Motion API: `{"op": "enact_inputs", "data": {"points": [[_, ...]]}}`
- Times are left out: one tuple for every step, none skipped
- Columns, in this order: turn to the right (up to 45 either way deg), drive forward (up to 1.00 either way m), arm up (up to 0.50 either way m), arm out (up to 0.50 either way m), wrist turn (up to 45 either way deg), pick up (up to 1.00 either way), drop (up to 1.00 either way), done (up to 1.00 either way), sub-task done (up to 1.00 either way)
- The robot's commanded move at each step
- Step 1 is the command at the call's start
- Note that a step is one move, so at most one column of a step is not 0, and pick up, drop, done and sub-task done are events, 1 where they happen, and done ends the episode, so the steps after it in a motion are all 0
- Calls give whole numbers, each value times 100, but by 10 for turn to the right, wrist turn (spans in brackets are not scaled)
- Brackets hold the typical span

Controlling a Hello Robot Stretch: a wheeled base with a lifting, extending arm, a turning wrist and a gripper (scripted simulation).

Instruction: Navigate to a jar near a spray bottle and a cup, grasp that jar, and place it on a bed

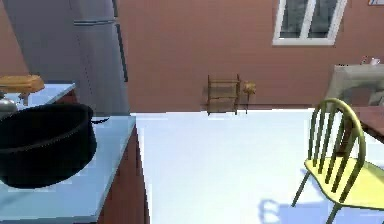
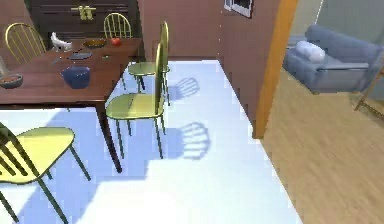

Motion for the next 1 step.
{"op": "enact_inputs", "data": {"points": [[-450, 0, 0, 0, 0, 0, 0, 0, 0]]}}
